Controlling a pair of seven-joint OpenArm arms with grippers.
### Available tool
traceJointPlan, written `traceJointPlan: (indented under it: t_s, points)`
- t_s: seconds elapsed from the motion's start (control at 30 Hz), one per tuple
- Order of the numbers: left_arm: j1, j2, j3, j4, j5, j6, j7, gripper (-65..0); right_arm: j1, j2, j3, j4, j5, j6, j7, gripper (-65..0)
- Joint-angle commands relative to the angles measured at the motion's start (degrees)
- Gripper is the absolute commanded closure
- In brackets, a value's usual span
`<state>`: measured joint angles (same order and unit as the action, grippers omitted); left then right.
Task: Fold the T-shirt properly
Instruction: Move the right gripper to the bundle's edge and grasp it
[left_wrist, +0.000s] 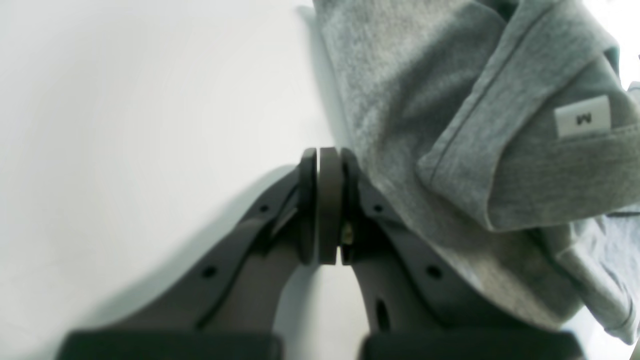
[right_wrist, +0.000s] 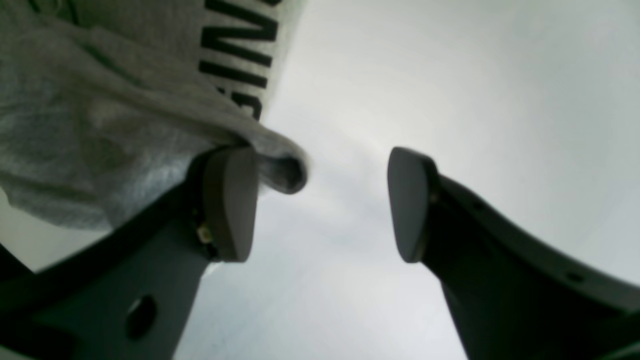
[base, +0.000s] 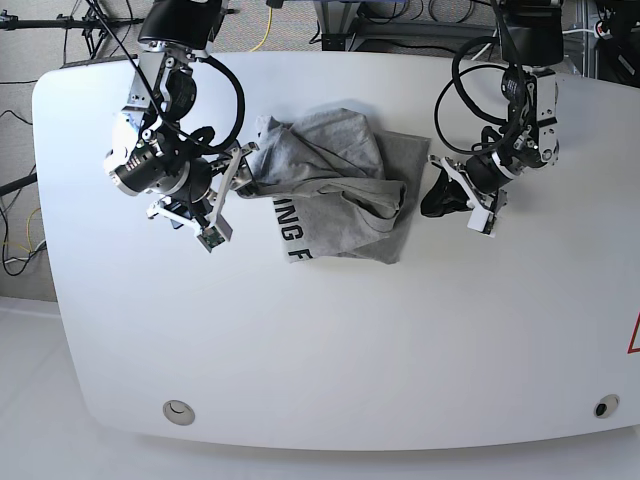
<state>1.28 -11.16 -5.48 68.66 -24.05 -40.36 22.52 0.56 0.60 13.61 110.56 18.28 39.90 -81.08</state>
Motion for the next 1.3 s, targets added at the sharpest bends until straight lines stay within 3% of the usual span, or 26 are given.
traceJointPlan:
  t_s: [0.0,1.1,1.2,1.27]
  points:
    - [-0.1,-0.5,0.0,0.2,1.6,0.4,1.8,0.0,1.1,0.2,0.1,1.1,0.7,0.1,1.1,-38.4]
    - [-1.1,-0.7,-0.4,0.3,1.6,0.4,1.9,0.0,-0.1,0.1,-5.4,-3.9,0.6,0.1,3.5,-37.7]
    - [-1.1,-0.7,-0.4,0.3,1.6,0.4,1.9,0.0,-0.1,0.1,-5.4,-4.0,0.6,0.1,3.5,-31.2]
    - [-1.1,-0.7,-0.4,0.3,1.6,0.4,1.9,0.0,-0.1,0.1,-5.4,-3.8,0.6,0.1,3.5,-22.0]
